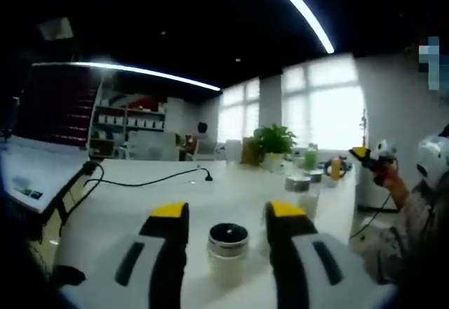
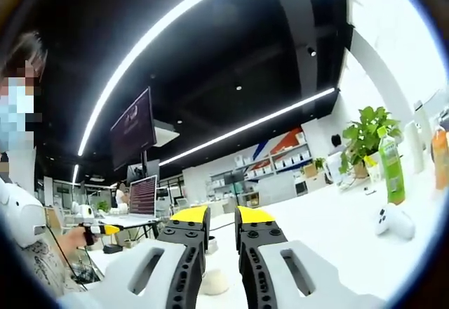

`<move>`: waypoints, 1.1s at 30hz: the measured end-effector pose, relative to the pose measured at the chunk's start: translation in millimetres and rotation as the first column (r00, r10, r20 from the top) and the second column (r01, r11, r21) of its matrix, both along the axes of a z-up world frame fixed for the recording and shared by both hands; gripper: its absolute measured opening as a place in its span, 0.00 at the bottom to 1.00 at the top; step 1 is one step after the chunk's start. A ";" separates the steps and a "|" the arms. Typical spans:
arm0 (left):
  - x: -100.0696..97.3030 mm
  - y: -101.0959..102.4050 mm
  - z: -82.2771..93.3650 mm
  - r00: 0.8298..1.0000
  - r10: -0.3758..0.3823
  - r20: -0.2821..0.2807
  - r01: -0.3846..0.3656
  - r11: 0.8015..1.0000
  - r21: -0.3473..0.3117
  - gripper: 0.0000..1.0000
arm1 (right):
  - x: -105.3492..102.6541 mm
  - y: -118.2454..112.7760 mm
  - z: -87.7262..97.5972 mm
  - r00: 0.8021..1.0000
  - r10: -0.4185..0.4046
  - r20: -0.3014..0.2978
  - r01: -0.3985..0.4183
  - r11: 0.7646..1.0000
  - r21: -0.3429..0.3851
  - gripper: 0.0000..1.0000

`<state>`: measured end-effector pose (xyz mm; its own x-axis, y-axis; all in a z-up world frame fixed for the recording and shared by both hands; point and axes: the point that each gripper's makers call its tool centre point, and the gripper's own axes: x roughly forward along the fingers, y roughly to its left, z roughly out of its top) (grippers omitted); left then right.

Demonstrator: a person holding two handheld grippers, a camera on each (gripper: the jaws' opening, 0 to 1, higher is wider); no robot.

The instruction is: Rotate the seasoning bottle until the label or dispensing opening points toward the visible target arrow and the bottle remains upright within the marked orientation range

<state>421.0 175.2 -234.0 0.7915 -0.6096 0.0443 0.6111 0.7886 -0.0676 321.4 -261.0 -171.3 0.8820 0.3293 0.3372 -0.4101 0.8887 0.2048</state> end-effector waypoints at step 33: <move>6.0 7.6 -22.9 0.941 0.311 0.133 -0.333 0.922 0.198 0.53 | 24.7 5.7 -16.2 0.999 0.001 -0.032 -0.005 0.990 -0.140 0.18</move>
